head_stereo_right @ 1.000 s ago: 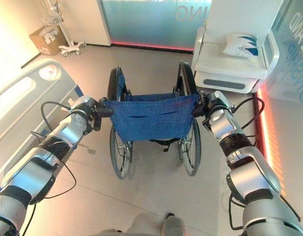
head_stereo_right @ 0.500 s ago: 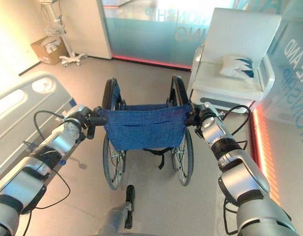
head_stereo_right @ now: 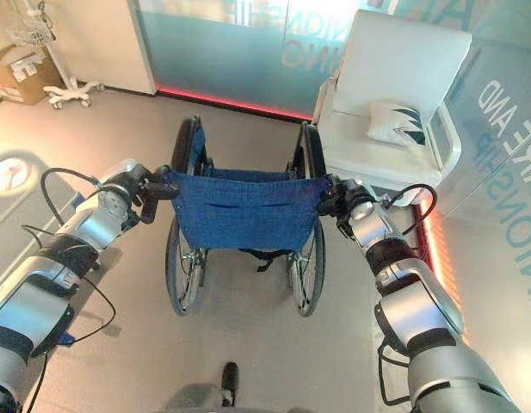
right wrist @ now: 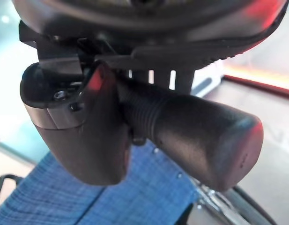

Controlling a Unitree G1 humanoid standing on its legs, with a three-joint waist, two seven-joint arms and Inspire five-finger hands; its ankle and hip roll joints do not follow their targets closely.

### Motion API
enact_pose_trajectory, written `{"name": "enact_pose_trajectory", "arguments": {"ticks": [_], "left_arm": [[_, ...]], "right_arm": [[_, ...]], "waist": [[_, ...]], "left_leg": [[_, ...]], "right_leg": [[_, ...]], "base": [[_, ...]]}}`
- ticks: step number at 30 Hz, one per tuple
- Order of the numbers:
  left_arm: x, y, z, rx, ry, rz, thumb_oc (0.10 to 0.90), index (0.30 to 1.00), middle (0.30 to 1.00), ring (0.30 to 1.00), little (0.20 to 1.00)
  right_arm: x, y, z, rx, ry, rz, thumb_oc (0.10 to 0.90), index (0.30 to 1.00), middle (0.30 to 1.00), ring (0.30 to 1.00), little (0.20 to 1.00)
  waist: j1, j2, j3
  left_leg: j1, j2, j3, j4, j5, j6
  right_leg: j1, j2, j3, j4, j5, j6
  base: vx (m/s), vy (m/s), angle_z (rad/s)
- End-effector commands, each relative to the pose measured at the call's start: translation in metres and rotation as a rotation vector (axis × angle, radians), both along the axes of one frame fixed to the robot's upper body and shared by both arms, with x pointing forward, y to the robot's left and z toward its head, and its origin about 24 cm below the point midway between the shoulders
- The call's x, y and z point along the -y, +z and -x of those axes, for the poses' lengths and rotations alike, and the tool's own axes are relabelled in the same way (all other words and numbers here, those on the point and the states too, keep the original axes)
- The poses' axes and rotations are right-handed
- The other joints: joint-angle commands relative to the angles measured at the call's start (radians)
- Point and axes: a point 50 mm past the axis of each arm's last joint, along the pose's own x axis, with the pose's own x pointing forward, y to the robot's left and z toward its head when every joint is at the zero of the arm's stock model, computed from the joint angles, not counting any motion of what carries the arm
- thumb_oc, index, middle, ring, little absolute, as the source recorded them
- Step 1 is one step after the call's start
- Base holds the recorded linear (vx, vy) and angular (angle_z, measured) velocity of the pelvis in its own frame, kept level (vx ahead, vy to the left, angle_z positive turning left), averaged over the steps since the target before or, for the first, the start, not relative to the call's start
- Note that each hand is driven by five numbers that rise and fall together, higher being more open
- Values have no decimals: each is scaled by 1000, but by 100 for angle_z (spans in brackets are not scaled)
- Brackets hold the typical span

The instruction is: Push the wheelchair next to the bed

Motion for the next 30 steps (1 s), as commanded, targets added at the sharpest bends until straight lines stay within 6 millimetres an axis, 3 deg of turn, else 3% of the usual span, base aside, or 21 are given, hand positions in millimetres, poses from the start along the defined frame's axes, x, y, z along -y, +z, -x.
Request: {"name": "enact_pose_trajectory", "arguments": {"ticks": [1,4,7,10,12,15,18,20,21,23,27,28,29,30], "left_arm": [[-2,-36,17,-138,-83,75,400,300,300,300,300],[2,-32,16,-130,-118,82,400,300,300,300,300],[10,-35,17,-144,-168,91,400,300,300,300,300],[15,-39,21,-196,-224,88,400,300,300,300,300],[19,-44,23,-243,-257,99,400,300,300,300,300],[21,-64,34,-326,-228,138,400,300,300,300,300],[12,-71,40,-368,-207,126,400,300,300,300,300],[13,-78,43,-383,-217,129,400,300,300,300,300],[14,-78,44,-384,-218,130,400,300,300,300,300],[18,-77,43,-382,-239,122,400,300,300,300,300],[23,-78,44,-381,-257,112,400,300,300,300,300],[24,-80,45,-378,-255,110,400,300,300,300,300],[25,-80,46,-376,-256,109,400,300,300,300,300],[28,-80,47,-363,-266,109,400,300,300,300,300]], "right_arm": [[-29,14,-5,8,305,116,400,300,300,300,300],[-29,25,-7,35,312,165,400,300,300,300,300],[-24,36,-9,50,297,214,400,300,300,300,300],[-12,46,-9,44,281,271,400,300,300,300,300],[-3,54,-9,38,272,302,400,300,300,300,300],[0,68,-9,29,345,353,400,300,300,300,300],[-4,80,-9,32,403,396,400,300,300,300,300],[-4,85,-8,25,424,454,400,300,300,300,300],[-3,85,-8,25,423,456,400,300,300,300,300],[0,90,-7,29,427,498,400,300,300,300,300],[2,92,-8,36,422,509,400,300,300,300,300],[-1,92,-9,37,428,506,400,300,300,300,300],[-2,92,-10,38,427,505,400,300,300,300,300],[-8,91,-12,46,423,500,400,300,300,300,300]], "waist": [[18,-36,47],[-9,-39,67],[-10,-43,71],[-15,-62,66],[-19,-78,55],[-23,-93,27],[-31,-99,7],[-45,-94,-20],[-46,-93,-21],[-39,-105,-13],[-17,-104,14],[4,-100,28],[11,-98,31],[47,-88,55]], "left_leg": [[-8,-13,105,66,-105,-102],[26,-24,59,80,-159,-92],[29,-25,33,118,-194,-86],[30,-22,-5,195,-252,-84],[27,-10,-16,242,-281,-90],[92,62,-10,263,-306,-145],[124,121,23,275,-249,-175],[114,193,86,330,-104,-216],[108,197,88,338,-94,-220],[39,231,137,430,-23,-234],[-36,211,149,439,-18,-228],[-60,163,140,397,-37,-214],[-70,155,144,384,-33,-215],[-148,127,164,329,-2,-218]], "right_leg": [[-99,-103,4,-403,403,78],[-149,-121,34,-581,445,102],[-158,-144,56,-628,460,107],[-153,-166,116,-589,477,109],[-144,-166,132,-574,453,114],[-138,-159,101,-454,415,120],[-126,-138,54,-449,391,97],[-103,-106,-13,-451,348,52],[-99,-104,-19,-454,346,48],[-44,-85,-66,-476,306,6],[26,-51,-91,-482,256,-14],[58,-34,-84,-491,250,-9],[68,-27,-85,-495,246,-8],[120,-2,-83,-519,231,-8]], "base": [[356,-164,33],[492,-193,57],[430,-206,62],[569,-358,73],[523,-384,83],[507,-328,127],[486,-336,46],[310,-270,43],[235,-269,48],[265,-305,46],[298,-208,34],[270,-101,15],[431,-151,8],[289,-96,-1]]}}
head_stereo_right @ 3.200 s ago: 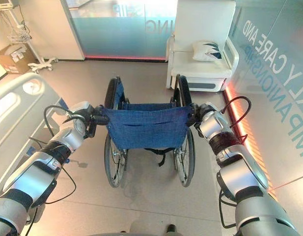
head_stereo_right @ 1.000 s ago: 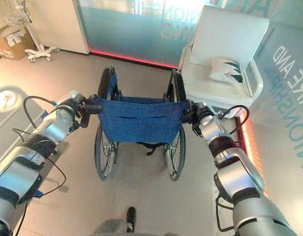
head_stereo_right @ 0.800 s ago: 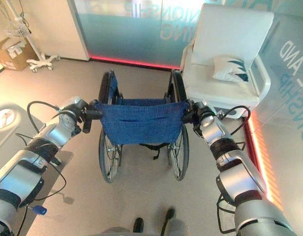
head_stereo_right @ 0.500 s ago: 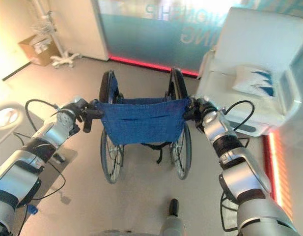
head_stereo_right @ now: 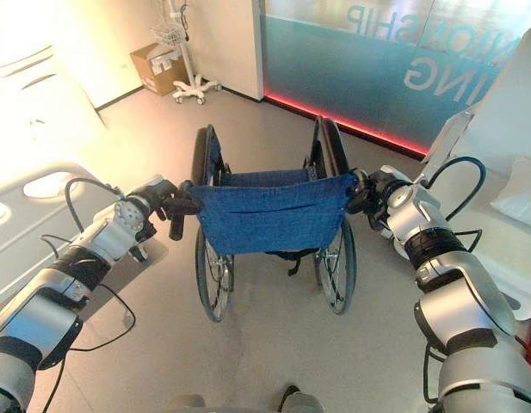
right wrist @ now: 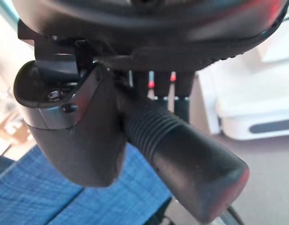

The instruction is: Push the wheelchair next to the bed

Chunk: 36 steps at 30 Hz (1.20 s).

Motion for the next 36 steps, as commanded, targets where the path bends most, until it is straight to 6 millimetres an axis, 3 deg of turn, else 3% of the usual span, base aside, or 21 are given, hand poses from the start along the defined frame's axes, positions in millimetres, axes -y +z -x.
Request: {"name": "enact_pose_trajectory", "arguments": {"ticks": [1,3,6,8,9,12,13,15,18,20,22,23,25,26,29,32,35,36], "left_arm": [[0,-65,37,-265,-117,25,400,300,300,300,300],[-1,-65,41,-249,-112,40,400,300,300,300,300],[-11,-60,45,-229,-102,56,400,300,300,300,300],[-16,-52,44,-211,-101,52,400,300,300,300,300],[-19,-47,42,-198,-86,66,400,300,300,300,300],[-23,-49,43,-215,-71,53,400,300,300,300,300],[-26,-50,44,-221,-61,44,400,300,300,300,300],[-30,-53,44,-225,-43,25,400,300,300,300,300],[-31,-52,42,-229,-36,-14,400,300,300,300,300],[-29,-53,41,-240,-42,-21,400,300,300,300,300],[-26,-51,37,-231,-41,-30,400,300,300,300,300],[-25,-47,33,-220,-40,-29,400,300,300,300,300],[-25,-39,28,-194,-42,-28,400,300,300,300,300],[-26,-34,26,-174,-49,-30,400,300,300,300,300],[-27,-36,29,-166,-63,-34,400,300,300,300,300],[-28,-45,36,-162,-89,-42,400,300,300,300,300],[-22,-49,38,-158,-131,-39,400,300,300,300,300],[-18,-55,39,-170,-112,11,400,300,300,300,300]], "right_arm": [[-58,50,-18,124,393,261,400,300,300,300,300],[-65,45,-19,126,398,249,400,300,300,300,300],[-67,44,-23,127,408,241,400,300,300,300,300],[-67,47,-24,133,420,249,400,300,300,300,300],[-69,45,-25,136,422,225,400,300,300,300,300],[-76,31,-23,104,444,195,400,300,300,300,300],[-79,24,-22,95,451,174,400,300,300,300,300],[-85,12,-18,94,476,155,400,300,300,300,300],[-88,6,-14,106,476,121,400,300,300,300,300],[-88,6,-12,98,473,114,400,300,300,300,300],[-95,14,-15,111,488,117,400,300,300,300,300],[-99,19,-17,125,492,121,400,300,300,300,300],[-103,29,-19,154,496,129,400,300,300,300,300],[-104,38,-20,173,492,137,400,300,300,300,300],[-104,46,-21,183,479,142,400,300,300,300,300],[-105,52,-21,178,460,141,400,300,300,300,300],[-93,54,-19,160,425,133,400,300,300,300,300],[-88,55,-18,140,422,121,400,300,300,300,300]], "waist": [[107,-27,57],[167,2,82],[230,27,88],[242,34,85],[243,24,78],[277,-6,53],[286,-22,41],[298,-40,22],[283,-60,11],[263,-53,8],[226,-31,34],[208,-24,53],[179,-41,91],[165,-49,110],[164,-40,115],[163,-63,116],[127,-77,104],[108,-78,93]], "left_leg": [[-86,-45,43,-110,89,26],[-189,-63,40,-225,182,15],[-250,-70,38,-328,277,9],[-252,-70,77,-324,264,21],[-230,-90,112,-274,178,63],[-267,-121,87,-200,101,110],[-247,-125,94,-213,85,131],[-209,-149,86,-260,85,167],[-175,-179,49,-273,67,188],[-143,-188,6,-274,56,191],[-65,-170,-40,-278,33,179],[-30,-164,-64,-276,13,172],[13,-173,-113,-248,-56,163],[33,-169,-158,-227,-103,150],[40,-143,-191,-198,-138,139],[33,-133,-214,-135,-184,120],[27,-101,-236,-76,-216,104],[52,-65,-224,-79,-214,87]], "right_leg": [[-1,0,83,-29,126,59],[59,40,98,-43,94,53],[116,76,117,-42,57,41],[122,84,104,-16,21,31],[109,85,93,35,-26,20],[130,73,92,111,-94,27],[134,60,82,163,-87,47],[134,9,58,331,5,110],[102,-3,105,454,122,161],[50,-23,124,448,175,162],[-82,-91,130,394,205,153],[-146,-125,131,329,246,148],[-225,-190,158,144,329,165],[-273,-221,188,-60,350,182],[-280,-219,210,-154,353,194],[-247,-226,235,-141,373,191],[-249,-201,281,-65,319,196],[-260,-188,280,26,293,202]], "base": [[465,-116,-2],[473,-56,-19],[482,26,-87],[435,96,-118],[438,118,-105],[477,83,-40],[513,120,-1],[464,156,23],[493,96,61],[418,-2,63],[302,-156,23],[311,-273,-24],[399,-425,-17],[435,-435,5],[437,-363,47],[453,-399,74],[466,-340,119],[467,-262,174]]}}
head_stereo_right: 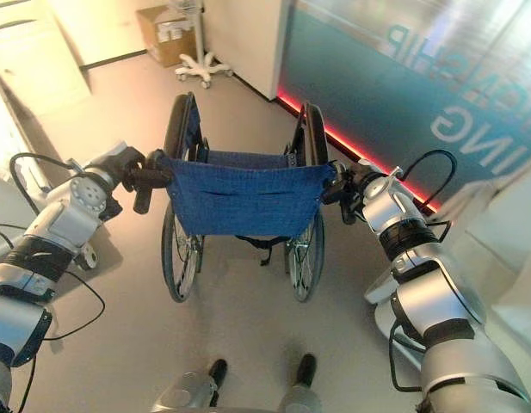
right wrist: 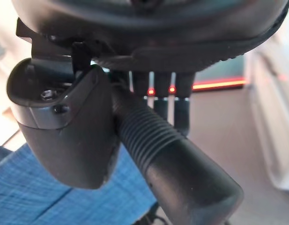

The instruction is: Push the wheelchair next to the bed

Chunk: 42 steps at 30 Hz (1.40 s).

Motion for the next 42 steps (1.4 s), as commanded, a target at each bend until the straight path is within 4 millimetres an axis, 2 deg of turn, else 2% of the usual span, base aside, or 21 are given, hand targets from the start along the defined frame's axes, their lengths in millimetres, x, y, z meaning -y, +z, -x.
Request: {"name": "enact_pose_trajectory", "arguments": {"ticks": [1,2,4,6,14,16,18,19,21,23,24,25,26,27,29,30,32,33,37,39,42], "left_arm": [[20,-121,44,-384,-134,103,400,300,300,300,300],[21,-122,43,-382,-131,102,400,300,300,300,300],[27,-125,41,-342,-114,117,400,300,300,300,300],[28,-123,39,-305,-101,139,400,300,300,300,300],[37,-121,29,-265,-78,176,400,300,300,300,300],[40,-124,28,-265,-86,178,400,300,300,300,300],[42,-122,26,-260,-92,173,400,300,300,300,300],[45,-116,24,-242,-106,161,400,300,300,300,300],[49,-106,23,-207,-125,156,400,300,300,300,300],[52,-100,24,-178,-144,156,400,300,300,300,300],[52,-100,24,-176,-145,155,400,300,300,300,300],[44,-100,30,-176,-134,158,400,300,300,300,300],[44,-100,30,-177,-134,158,400,300,300,300,300],[37,-98,32,-182,-125,152,400,300,300,300,300],[31,-96,34,-184,-110,152,400,300,300,300,300],[26,-96,35,-199,-95,164,400,300,300,300,300],[20,-95,35,-205,-87,160,400,300,300,300,300],[16,-95,35,-210,-73,148,400,300,300,300,300],[11,-99,34,-212,-42,128,400,300,300,300,300],[19,-98,28,-216,-46,108,400,300,300,300,300],[29,-102,25,-231,-55,106,400,300,300,300,300]], "right_arm": [[-50,34,-4,84,384,230,400,300,300,300,300],[-49,35,-4,75,383,230,400,300,300,300,300],[-43,35,-1,66,382,243,400,300,300,300,300],[-41,35,0,78,374,247,400,300,300,300,300],[-40,40,-2,131,400,298,400,300,300,300,300],[-41,37,-3,141,408,298,400,300,300,300,300],[-45,35,-4,146,418,295,400,300,300,300,300],[-49,29,-4,155,418,291,400,300,300,300,300],[-52,26,-5,169,408,291,400,300,300,300,300],[-54,22,-5,186,397,293,400,300,300,300,300],[-54,21,-5,187,396,292,400,300,300,300,300],[-58,20,-8,177,419,294,400,300,300,300,300],[-59,20,-8,177,420,293,400,300,300,300,300],[-60,23,-10,174,442,302,400,300,300,300,300],[-63,26,-11,176,468,305,400,300,300,300,300],[-64,19,-11,166,478,276,400,300,300,300,300],[-69,12,-9,166,500,270,400,300,300,300,300],[-71,4,-7,175,511,244,400,300,300,300,300],[-84,-4,-4,211,536,217,400,300,300,300,300],[-88,-2,-3,225,539,233,400,300,300,300,300],[-91,1,-5,214,542,240,400,300,300,300,300]], "waist": [[62,-3,23],[55,-2,23],[7,11,30],[-22,22,35],[-59,41,16],[-63,46,-1],[-47,49,3],[-18,53,23],[22,59,61],[74,73,95],[81,74,99],[149,99,108],[151,96,110],[182,106,105],[194,110,99],[193,96,82],[212,79,70],[226,56,62],[245,20,44],[239,0,26],[223,4,12]], "left_leg": [[152,160,145,13,-46,-66],[156,175,160,9,-26,-75],[184,265,260,-12,96,-115],[222,295,315,-56,131,-130],[256,308,328,-59,249,-165],[260,317,366,3,291,-181],[224,266,341,4,264,-162],[152,184,339,-27,222,-132],[34,140,385,-55,235,-123],[-109,131,412,-104,297,-115],[-114,131,415,-111,302,-116],[-192,126,357,-237,411,-123],[-186,125,360,-243,413,-123],[-210,125,345,-280,437,-122],[-199,125,369,-261,416,-108],[-175,110,406,-187,313,-61],[-219,105,405,-118,282,-47],[-212,103,413,-82,239,-19],[-191,67,395,-93,224,12],[-176,28,406,-122,205,39],[-125,13,401,-145,183,46]], "right_leg": [[-203,-17,44,196,114,-34],[-201,-13,32,201,108,-39],[-189,6,-30,214,82,-64],[-193,16,-65,227,67,-77],[-198,86,-123,209,23,-148],[-183,112,-185,204,-6,-185],[-161,134,-188,201,-21,-190],[-116,173,-175,192,-33,-187],[-40,202,-162,171,-60,-184],[31,235,-140,144,-87,-195],[40,238,-135,142,-91,-195],[106,273,-76,127,-117,-203],[108,271,-74,128,-119,-203],[135,284,-52,133,-141,-209],[148,286,-50,158,-178,-215],[144,265,-58,215,-221,-208],[162,260,-61,237,-241,-208],[164,241,-72,279,-249,-195],[196,203,-87,359,-169,-130],[188,185,-80,470,-39,-78],[145,141,-109,499,-10,-74]], "base": [[435,-241,159],[376,-245,108],[376,-274,88],[236,-191,96],[238,-235,57],[221,-211,28],[291,-186,17],[430,-227,19],[333,-164,16],[326,-87,-38],[723,53,-70],[531,89,-64],[777,196,-126],[325,112,-119],[515,203,-125],[620,204,-102],[487,91,-53],[447,82,-11],[340,104,17],[340,226,-10],[299,129,16]]}}
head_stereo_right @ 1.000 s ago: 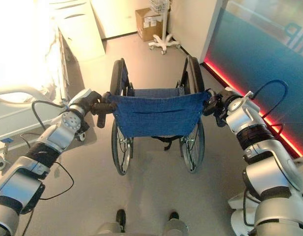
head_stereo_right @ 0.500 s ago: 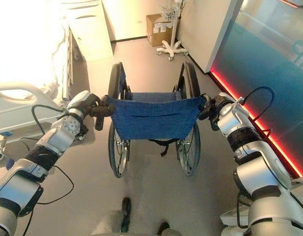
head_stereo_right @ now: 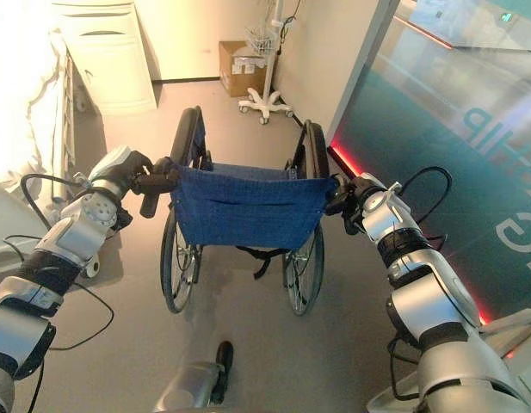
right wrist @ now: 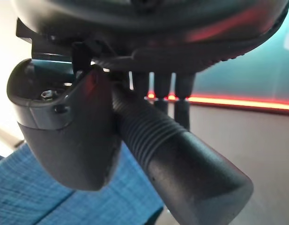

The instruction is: Push the wheelchair next to the bed

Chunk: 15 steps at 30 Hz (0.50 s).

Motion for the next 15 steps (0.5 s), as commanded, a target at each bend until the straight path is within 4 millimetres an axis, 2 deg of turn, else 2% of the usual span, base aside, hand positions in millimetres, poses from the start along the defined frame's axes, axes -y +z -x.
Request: {"name": "enact_pose_trajectory", "arguments": {"ticks": [1,2,4,6,7,8,9,11,15], "left_arm": [[14,-85,26,-325,-94,36,400,300,300,300,300],[16,-85,25,-331,-103,25,400,300,300,300,300],[17,-81,23,-324,-111,12,400,300,300,300,300],[15,-72,20,-311,-126,-4,400,300,300,300,300],[14,-69,19,-306,-129,-7,400,300,300,300,300],[15,-64,17,-302,-149,-13,400,300,300,300,300],[15,-60,17,-305,-174,-23,400,300,300,300,300],[16,-62,19,-314,-195,-32,400,300,300,300,300],[22,-78,27,-348,-235,-27,400,300,300,300,300]], "right_arm": [[-104,25,-7,209,602,231,400,300,300,300,300],[-106,27,-9,207,601,237,400,300,300,300,300],[-108,31,-11,219,598,240,400,300,300,300,300],[-108,40,-15,241,586,242,400,300,300,300,300],[-108,43,-16,248,585,244,400,300,300,300,300],[-106,45,-16,249,569,248,400,300,300,300,300],[-102,49,-17,245,549,250,400,300,300,300,300],[-99,50,-17,239,530,250,400,300,300,300,300],[-92,43,-14,197,506,248,400,300,300,300,300]], "waist": [[74,-1,103],[62,11,104],[43,32,117],[11,36,151],[6,37,161],[-8,29,171],[-17,31,178],[-21,31,177],[-38,19,166]], "left_leg": [[73,-3,-29,-61,22,31],[103,6,-48,-65,16,23],[159,20,-90,-73,1,9],[226,16,-143,-82,-46,8],[239,15,-152,-80,-61,9],[255,3,-178,-74,-89,10],[267,5,-204,-57,-120,8],[275,11,-216,-25,-154,2],[279,35,-267,81,-226,-20]], "right_leg": [[16,-26,-2,72,380,12],[-31,-37,-14,9,362,-2],[-138,-77,-20,-54,388,-9],[-268,-145,10,-139,501,10],[-277,-152,18,-161,522,18],[-317,-177,50,-248,567,36],[-328,-190,68,-329,589,50],[-321,-203,64,-393,608,58],[-320,-240,119,-403,616,59]], "base": [[318,-22,4],[336,-104,7],[253,-176,1],[239,-266,-27],[335,-318,-8],[460,-353,26],[501,-367,40],[485,-317,70],[517,-344,80]]}}
